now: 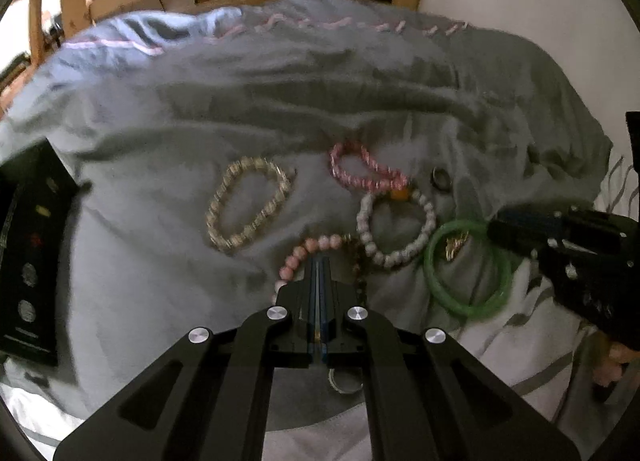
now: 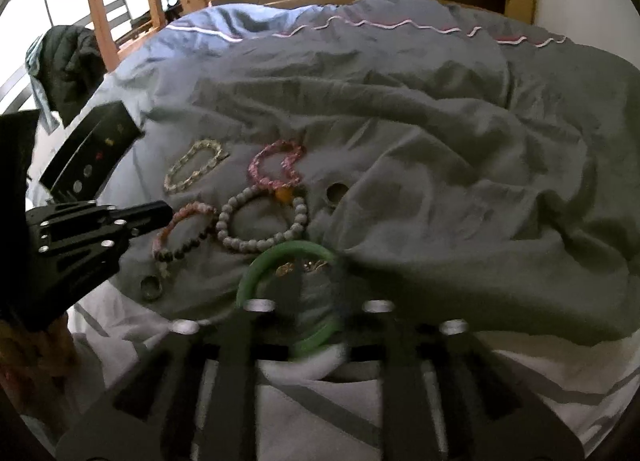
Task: Organize jewelry
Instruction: 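Lift the bead bracelet with the left tool while the right tool carries the bangle toward the black box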
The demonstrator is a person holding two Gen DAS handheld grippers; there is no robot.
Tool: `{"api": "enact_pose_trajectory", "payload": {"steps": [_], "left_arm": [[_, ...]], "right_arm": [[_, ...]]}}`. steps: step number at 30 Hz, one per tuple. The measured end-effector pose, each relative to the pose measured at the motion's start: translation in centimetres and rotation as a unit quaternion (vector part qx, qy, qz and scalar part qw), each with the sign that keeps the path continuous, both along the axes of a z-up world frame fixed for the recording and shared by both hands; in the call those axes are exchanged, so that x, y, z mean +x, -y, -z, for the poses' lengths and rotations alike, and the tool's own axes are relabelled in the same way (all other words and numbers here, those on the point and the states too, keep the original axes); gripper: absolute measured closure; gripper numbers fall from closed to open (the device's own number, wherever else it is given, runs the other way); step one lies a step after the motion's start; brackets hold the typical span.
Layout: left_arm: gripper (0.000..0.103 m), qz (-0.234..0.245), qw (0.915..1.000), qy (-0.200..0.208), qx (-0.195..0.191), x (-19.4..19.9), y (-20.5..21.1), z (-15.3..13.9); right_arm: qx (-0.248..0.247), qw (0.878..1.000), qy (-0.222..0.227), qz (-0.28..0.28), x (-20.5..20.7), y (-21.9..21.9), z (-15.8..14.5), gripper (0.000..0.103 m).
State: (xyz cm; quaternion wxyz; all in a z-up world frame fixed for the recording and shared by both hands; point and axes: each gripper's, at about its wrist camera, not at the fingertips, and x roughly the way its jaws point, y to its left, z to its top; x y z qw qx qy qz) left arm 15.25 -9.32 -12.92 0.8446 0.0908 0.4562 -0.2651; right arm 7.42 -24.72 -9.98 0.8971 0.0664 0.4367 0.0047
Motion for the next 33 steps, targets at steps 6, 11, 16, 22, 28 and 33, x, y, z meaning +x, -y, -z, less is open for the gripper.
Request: {"api": "enact_pose_trajectory", "payload": {"steps": [6,11,16,22,28,33], "left_arm": [[0.043,0.013,0.9998,-0.012,0.01,0.0,0.5,1.2],[0.07,0.013,0.9993,-0.021,0.026,0.0,0.8,1.9],[0.094,-0.002,0.9993,-0.037,-0.002,0.7,-0.5,1.6],[0.095,0.015,0.9995,-0.022,-0.017,-0.1,-0.2,0.4],[0.095,0.011,0.9994,-0.014,-0.031,-0.1,-0.5,-0.8],[0.095,0.005,0.9992,-0.01,-0.037,-0.4,-0.8,-1.6]], "right_arm": [[-0.022,0.997,-0.002,-0.071,0.0,-3.2,0.3,0.048],[-0.066,0.992,-0.066,-0.088,0.8,-4.7,3.5,0.066],[-0.042,0.992,-0.066,-0.098,0.9,-4.9,3.5,0.091],[0.041,0.995,-0.033,-0.087,0.5,-3.6,2.2,0.095],[0.08,0.994,0.002,-0.081,0.2,-3.2,0.8,0.095],[0.095,0.992,0.031,-0.082,-0.6,-3.0,-0.6,0.095]]}}
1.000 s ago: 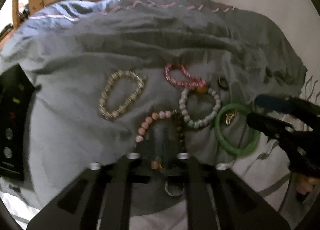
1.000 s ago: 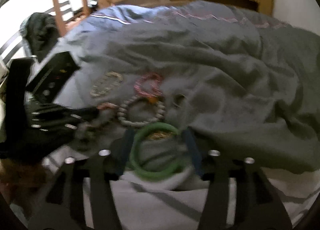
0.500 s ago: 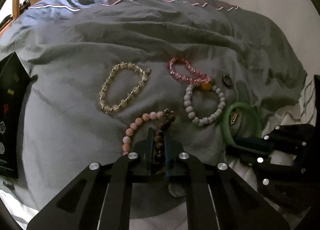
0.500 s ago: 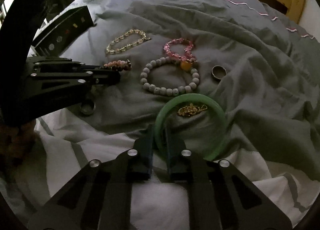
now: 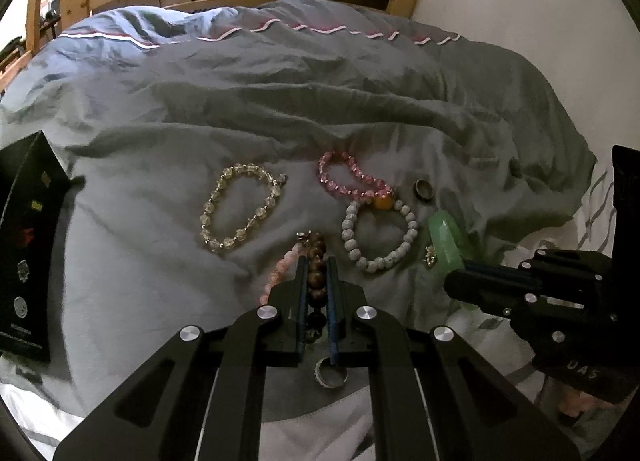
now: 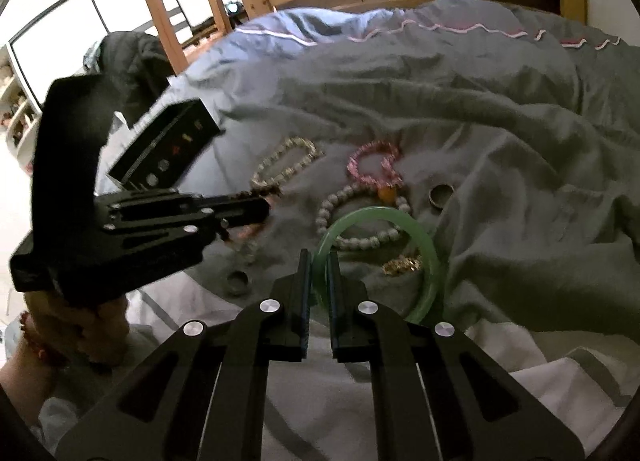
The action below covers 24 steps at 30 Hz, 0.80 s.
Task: Organize jewelry
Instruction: 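Lift the bead bracelet with the left tool while the right tool carries the bangle toward the black box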
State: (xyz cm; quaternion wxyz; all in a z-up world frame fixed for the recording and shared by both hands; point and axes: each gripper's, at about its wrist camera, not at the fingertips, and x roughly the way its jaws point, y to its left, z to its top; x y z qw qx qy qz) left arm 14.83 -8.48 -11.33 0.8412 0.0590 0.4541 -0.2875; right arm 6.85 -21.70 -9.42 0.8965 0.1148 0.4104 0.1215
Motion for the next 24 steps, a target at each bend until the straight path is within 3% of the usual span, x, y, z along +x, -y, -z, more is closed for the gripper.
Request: {"api": "enact_pose_trajectory", "payload": {"steps": [9,24], "left_arm": [[0.095,-0.007,0.9998,0.016,-0.007,-1.0,-1.2,-2.2],[0.095,-0.03,0.9984,0.049,0.002,-4.3,-4.8,-6.5]], "right_arm": [[0.011,1.0,0.023,0.0,-1.0,0.0,-2.2,0.095],[-0.05,0.998,0.032,-0.008,-2.4,-2.5,-6.7,0.095]]}}
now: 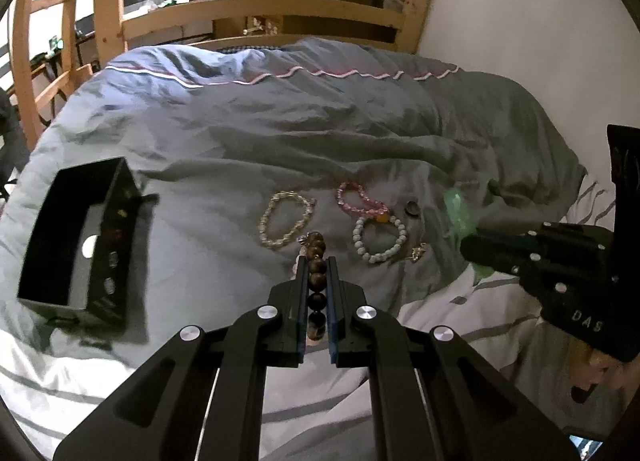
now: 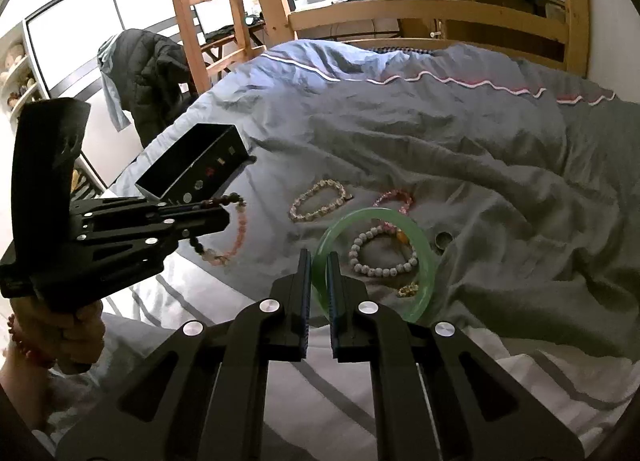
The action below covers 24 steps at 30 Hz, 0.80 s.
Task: Organize jewelry
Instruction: 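Lift the bead bracelet with the left tool while the right tool carries the bangle toward the black box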
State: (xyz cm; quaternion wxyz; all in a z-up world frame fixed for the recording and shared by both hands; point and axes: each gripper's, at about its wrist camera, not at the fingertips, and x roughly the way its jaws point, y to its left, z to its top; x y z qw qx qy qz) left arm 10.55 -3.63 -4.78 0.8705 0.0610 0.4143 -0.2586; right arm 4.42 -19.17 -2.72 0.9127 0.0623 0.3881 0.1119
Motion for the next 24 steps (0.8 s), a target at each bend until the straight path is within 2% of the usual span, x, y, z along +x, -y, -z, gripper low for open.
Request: {"api": "enact_pose_trajectory", "payload": {"steps": [7,24], "left_arm": [[0.095,-0.012,0.9999,0.011,0.0,-0.2,-2.0,-1.3],[0.095,-0.045,0.9984,0.035,0.009,2.0,-6.7,-3.2]], "right_arm": [[-0.017,1.0,0.003,-0.009,0.5,-1.7,-1.5,0.095],[-0.051,0.998,-0.007,-0.029,3.7,-6.2,-2.3,0.095]]}}
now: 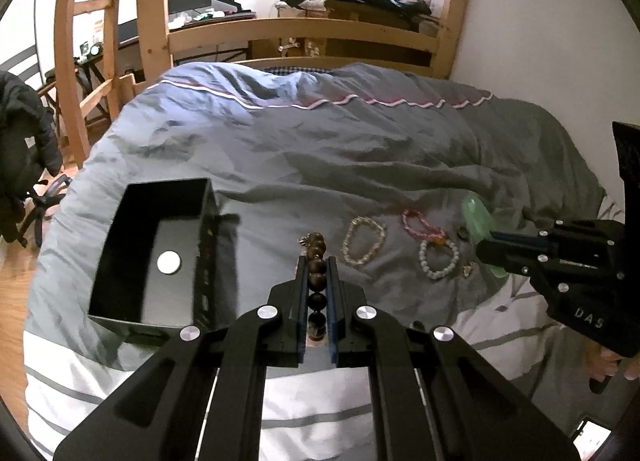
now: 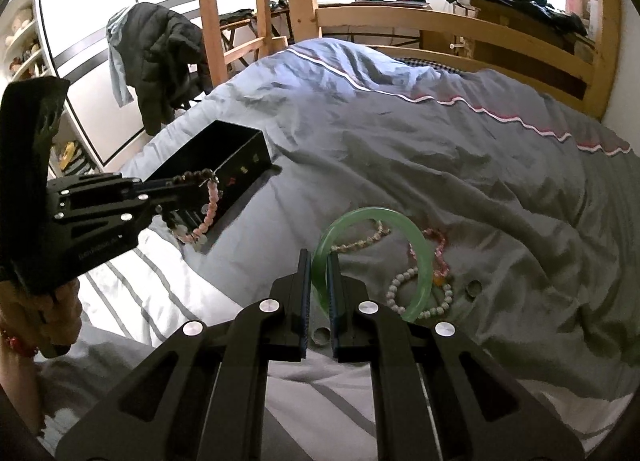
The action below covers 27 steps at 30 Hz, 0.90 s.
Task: Organize jewelry
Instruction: 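Lift the bead bracelet with the left tool while the right tool carries the bangle toward the black box, then lower the bracelet into the black box and open the left tool while the right tool releases the bangle there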
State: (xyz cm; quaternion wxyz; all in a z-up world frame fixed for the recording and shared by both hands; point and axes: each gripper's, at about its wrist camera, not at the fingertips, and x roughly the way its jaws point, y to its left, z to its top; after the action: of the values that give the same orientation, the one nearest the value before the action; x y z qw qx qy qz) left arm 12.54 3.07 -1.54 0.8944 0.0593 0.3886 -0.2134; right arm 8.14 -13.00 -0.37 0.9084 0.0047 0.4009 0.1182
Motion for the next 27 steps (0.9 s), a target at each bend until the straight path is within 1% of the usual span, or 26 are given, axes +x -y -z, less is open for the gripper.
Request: {"api": "enact_pose_trajectory", "payload": {"steps": [8,16,22,27], "left_arm": [[0.095,-0.018,0.9998,0.012,0.0,1.1,-2.4,-0.6],[0.095,-0.046,0.9988,0.012,-0.012,3.2,-5.9,-0.9],[0.095,-0.08,0.9963,0.003,-0.032,5.1,-9.7,-0.6],[0.095,-0.089,0.9952,-0.007,-0.042,6.2,-11.3,0.3]], "right_arm": [[-0.013,1.0,-0.004,-0.008,2.3,-2.5,-0.3,0.094],[-0.017,1.0,-0.011,-0.023,4.7,-5.2,0.0,0.094],[-0.018,0.999,-0.014,-0.037,7.5,-8.0,0.1,0.094],[-0.016,0.998,-0.013,-0.06,9.7,-11.2,0.4,0.094]]}}
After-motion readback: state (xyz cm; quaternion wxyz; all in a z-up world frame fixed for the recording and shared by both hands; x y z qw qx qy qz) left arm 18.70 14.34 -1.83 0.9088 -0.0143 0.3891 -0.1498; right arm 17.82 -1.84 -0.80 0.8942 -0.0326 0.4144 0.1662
